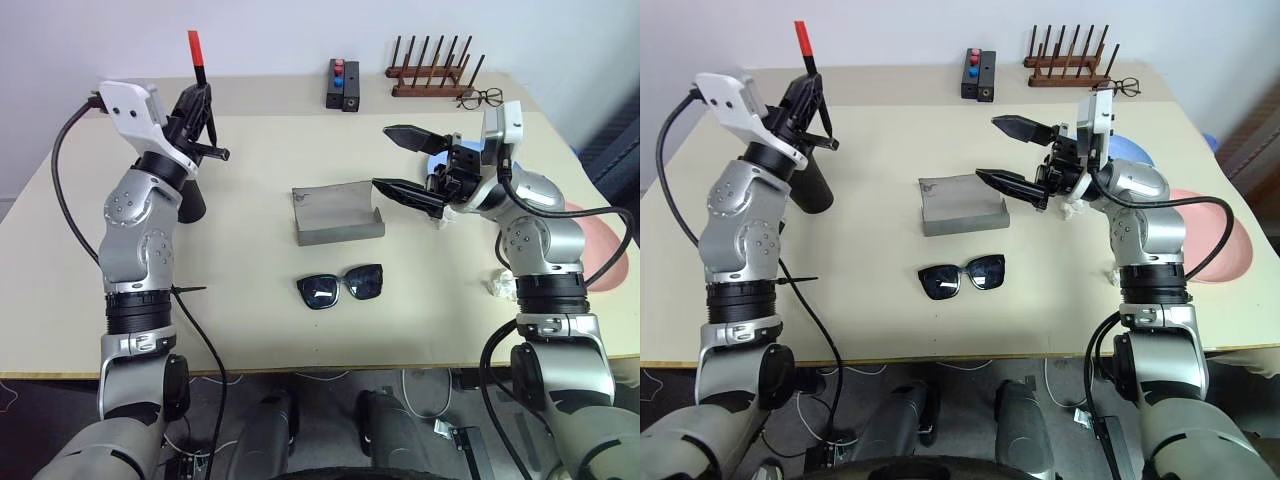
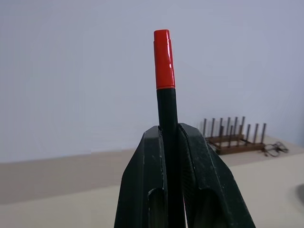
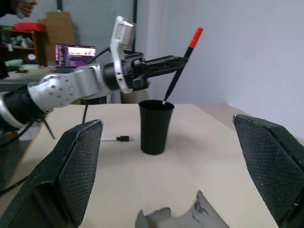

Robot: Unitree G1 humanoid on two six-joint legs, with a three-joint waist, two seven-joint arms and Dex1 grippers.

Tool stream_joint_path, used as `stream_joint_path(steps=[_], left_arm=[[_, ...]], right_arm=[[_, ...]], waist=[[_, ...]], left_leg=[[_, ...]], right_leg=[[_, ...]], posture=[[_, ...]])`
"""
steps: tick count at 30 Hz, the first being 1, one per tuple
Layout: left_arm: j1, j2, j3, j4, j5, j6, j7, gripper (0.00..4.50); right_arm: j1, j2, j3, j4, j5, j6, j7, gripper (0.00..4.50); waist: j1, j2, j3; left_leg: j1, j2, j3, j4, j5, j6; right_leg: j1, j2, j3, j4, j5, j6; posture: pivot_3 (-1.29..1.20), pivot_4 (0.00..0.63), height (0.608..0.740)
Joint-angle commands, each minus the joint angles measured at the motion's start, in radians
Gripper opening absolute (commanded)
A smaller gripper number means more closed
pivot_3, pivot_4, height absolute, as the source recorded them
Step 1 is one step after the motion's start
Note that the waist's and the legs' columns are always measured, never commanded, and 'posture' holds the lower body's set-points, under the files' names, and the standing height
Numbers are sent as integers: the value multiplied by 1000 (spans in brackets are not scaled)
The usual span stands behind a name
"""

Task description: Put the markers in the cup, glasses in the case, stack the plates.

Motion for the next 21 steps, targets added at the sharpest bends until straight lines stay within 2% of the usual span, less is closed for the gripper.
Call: stream_joint_path(steps=[1, 13, 21], left_arm=[[-32, 33, 35, 12, 39, -49, 49, 14], [2, 94, 69, 48, 182, -151, 211, 14], [44, 105, 57, 40, 222, -158, 222, 14]], right_arm=[[-39, 16, 10, -52, 16, -17, 25, 4500], [-52, 37, 24, -6, -2, -48, 51, 4500], [-61, 45, 28, 21, -7, -63, 65, 4500]], waist=[[0, 0, 0], [0, 0, 0], [0, 0, 0]], left_leg=[[0, 0, 0, 0, 0, 0], [0, 0, 0, 0, 0, 0], [0, 0, 0, 0, 0, 0]], right_leg=[[0, 0, 0, 0, 0, 0], [0, 0, 0, 1, 0, 0], [0, 1, 0, 1, 0, 0]], posture=[[0, 150, 740], [0, 150, 740], [0, 150, 740]])
